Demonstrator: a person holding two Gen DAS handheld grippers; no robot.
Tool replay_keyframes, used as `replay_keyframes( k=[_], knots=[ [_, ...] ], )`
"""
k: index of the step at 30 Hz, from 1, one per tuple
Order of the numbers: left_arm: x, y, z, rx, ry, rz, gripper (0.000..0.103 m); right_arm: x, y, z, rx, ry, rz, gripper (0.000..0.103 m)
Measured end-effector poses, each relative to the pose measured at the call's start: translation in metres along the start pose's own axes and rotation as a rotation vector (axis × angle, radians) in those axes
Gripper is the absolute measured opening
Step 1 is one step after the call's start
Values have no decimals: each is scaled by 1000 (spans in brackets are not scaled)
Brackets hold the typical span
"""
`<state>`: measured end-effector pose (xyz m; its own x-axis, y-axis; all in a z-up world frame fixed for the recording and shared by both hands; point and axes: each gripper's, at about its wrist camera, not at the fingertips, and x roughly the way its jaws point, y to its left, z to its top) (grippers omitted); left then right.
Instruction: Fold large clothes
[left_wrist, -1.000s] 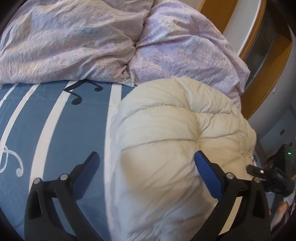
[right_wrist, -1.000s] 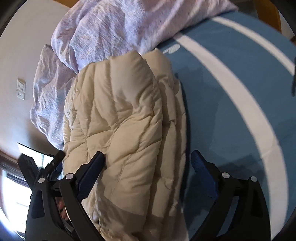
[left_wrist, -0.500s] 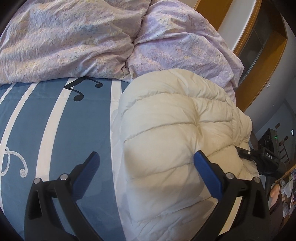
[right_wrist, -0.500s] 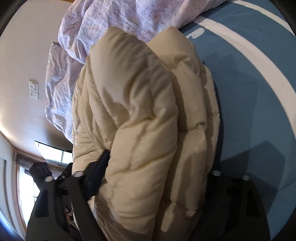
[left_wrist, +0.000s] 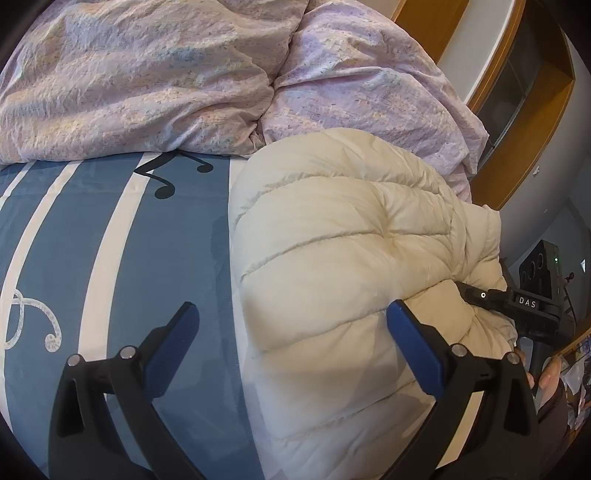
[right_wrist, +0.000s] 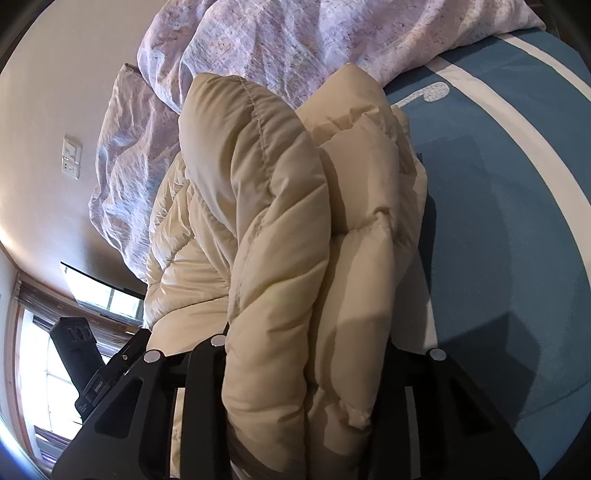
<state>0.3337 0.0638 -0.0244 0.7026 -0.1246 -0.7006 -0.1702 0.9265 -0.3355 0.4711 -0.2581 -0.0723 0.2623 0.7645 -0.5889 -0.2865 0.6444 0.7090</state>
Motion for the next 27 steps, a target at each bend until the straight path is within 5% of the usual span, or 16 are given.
replay_keyframes(
  k=[27],
  knots=[
    [-7,-9,-2,68,-22,29,101,7,7,4,-23,3,-28,32]
  ],
)
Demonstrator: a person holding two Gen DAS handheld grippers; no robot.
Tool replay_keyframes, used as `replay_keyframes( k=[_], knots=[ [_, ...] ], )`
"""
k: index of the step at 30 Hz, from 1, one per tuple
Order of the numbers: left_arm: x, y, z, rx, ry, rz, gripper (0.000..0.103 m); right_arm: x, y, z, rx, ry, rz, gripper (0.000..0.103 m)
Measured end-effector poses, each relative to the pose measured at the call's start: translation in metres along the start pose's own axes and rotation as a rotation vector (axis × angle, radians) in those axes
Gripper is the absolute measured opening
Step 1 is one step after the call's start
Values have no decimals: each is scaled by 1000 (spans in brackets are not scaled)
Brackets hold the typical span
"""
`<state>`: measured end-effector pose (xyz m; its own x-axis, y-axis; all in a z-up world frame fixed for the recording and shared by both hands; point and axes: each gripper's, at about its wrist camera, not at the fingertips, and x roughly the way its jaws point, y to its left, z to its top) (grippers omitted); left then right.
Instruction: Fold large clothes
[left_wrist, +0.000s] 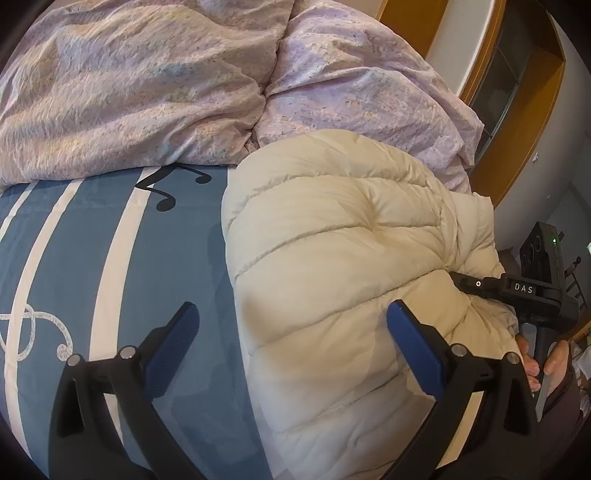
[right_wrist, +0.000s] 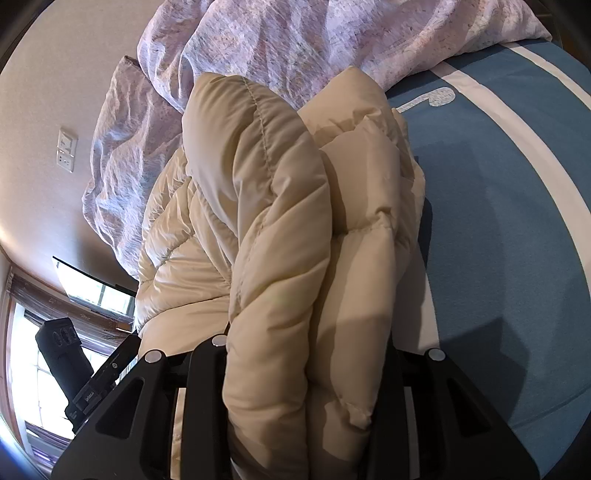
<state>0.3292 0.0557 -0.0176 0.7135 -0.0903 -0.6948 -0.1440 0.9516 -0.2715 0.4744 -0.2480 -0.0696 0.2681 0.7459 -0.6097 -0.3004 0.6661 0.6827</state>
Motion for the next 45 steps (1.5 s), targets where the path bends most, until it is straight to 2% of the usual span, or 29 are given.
replay_keyframes(
  k=[5,12,26,40,42,45],
  knots=[
    [0,0,0,-2,1,-3,101,0,0,0,0,0,0,32],
    [6,6,1,-46,22,-56,101,0,0,0,-1,-1,-3,32],
    [42,21,7,-226,129,-262,101,2,5,-3,-36,-10,-29,32],
    [84,37,15,-397,210,-411,101,3,-1,-2,-40,-11,-3,33],
    [85,36,15,-401,207,-415,95,3,-2,-2,-40,-12,1,33],
    [84,38,15,-413,188,-423,76,3,-2,-2,-43,-12,3,33]
  ],
)
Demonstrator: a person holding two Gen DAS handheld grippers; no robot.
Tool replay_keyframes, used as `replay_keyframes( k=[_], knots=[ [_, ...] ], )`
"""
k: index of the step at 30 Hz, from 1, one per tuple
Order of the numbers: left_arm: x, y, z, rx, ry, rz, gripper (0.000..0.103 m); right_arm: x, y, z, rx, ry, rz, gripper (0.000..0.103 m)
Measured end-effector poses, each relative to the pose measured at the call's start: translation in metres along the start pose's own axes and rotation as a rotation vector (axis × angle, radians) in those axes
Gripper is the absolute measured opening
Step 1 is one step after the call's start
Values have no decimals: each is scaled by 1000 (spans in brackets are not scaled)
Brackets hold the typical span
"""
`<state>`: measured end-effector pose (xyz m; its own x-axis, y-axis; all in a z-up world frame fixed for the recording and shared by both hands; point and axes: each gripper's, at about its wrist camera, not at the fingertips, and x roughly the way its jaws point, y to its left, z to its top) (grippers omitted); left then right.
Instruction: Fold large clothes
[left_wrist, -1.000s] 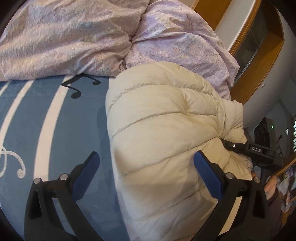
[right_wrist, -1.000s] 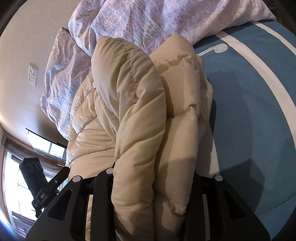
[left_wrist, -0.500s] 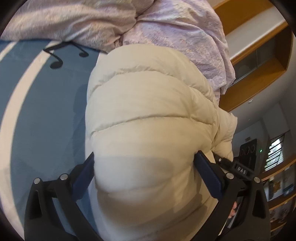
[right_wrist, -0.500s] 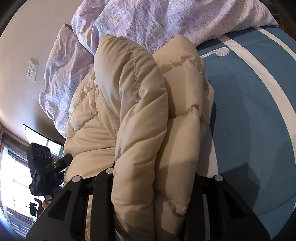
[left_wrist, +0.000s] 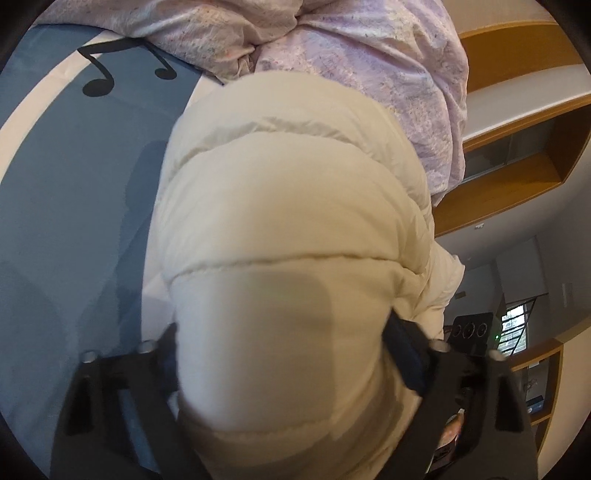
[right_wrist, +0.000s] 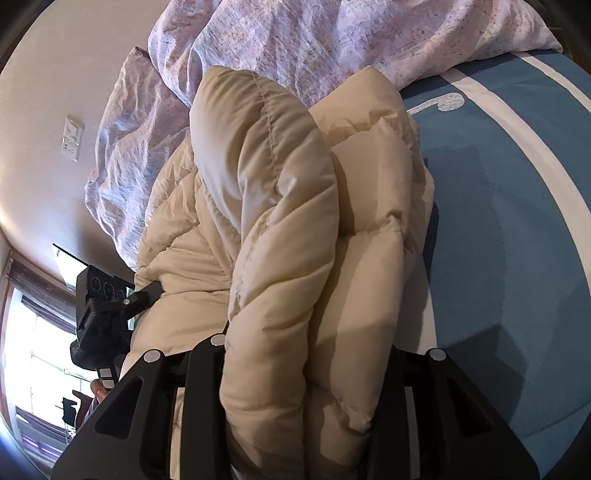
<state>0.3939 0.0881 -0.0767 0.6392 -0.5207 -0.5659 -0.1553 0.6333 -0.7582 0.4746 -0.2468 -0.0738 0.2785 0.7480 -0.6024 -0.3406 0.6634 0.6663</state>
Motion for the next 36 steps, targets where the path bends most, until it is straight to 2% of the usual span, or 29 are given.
replay_keyframes(
  k=[4,13,24,31,36],
  knots=[
    [-6,-3,0,10,-16,-22,56,0,7,0,-22,-3,-16,33],
    [-14,-7,-3,47,-48,-51,40,0,15,2,-29,-6,-15,32],
    [-65,5,-1,67,-123,-77,37,15,60,1,-116,15,53,29],
    [-116,30,1,61,-197,-63,37,41,109,2,-192,35,102,29],
    [-135,50,6,59,-222,-29,37,61,121,3,-202,56,102,29]
  ],
)
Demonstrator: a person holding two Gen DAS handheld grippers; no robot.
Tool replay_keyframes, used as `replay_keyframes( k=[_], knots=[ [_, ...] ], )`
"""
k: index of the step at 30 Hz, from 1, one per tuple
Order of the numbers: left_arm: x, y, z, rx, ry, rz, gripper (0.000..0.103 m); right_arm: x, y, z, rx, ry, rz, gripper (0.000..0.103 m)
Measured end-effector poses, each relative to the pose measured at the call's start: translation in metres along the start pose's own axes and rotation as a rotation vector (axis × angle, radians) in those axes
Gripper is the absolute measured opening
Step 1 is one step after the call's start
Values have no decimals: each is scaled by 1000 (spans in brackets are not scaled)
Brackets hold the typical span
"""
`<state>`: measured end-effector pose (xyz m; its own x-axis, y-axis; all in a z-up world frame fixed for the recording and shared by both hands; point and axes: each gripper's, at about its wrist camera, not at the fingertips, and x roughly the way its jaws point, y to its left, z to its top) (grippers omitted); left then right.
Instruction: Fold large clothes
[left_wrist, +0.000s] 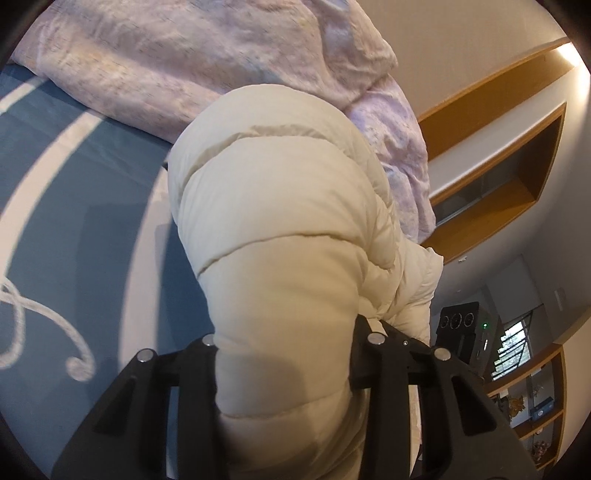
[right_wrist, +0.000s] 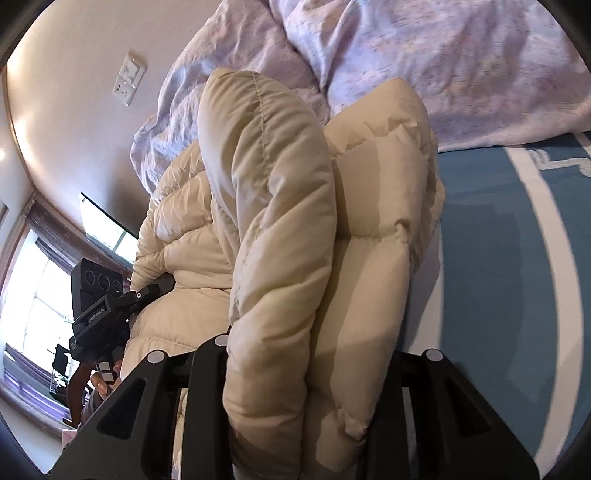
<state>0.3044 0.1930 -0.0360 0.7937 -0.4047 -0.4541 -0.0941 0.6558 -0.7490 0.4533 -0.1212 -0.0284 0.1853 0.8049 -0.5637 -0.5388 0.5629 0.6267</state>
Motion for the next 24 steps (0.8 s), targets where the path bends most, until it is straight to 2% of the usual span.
replay_keyframes(
  k=[4,9,13,19,22,24],
  knots=[
    [-5,17,-1,-2,7,31,38,18,0,2,8,24,-23,29],
    [10,35,-1,-10,24,76,41,30,-2,3,17,26,-50,29],
    [18,40,-2,2,20,103,44,36,-2,3,13,28,-84,29],
    [29,37,1,38,22,166,50,43,-5,4,60,30,-85,31],
    [36,37,2,43,25,210,57,44,-11,2,84,33,-85,36],
    [36,36,2,40,23,243,64,41,-13,1,99,26,-95,46]
  ],
)
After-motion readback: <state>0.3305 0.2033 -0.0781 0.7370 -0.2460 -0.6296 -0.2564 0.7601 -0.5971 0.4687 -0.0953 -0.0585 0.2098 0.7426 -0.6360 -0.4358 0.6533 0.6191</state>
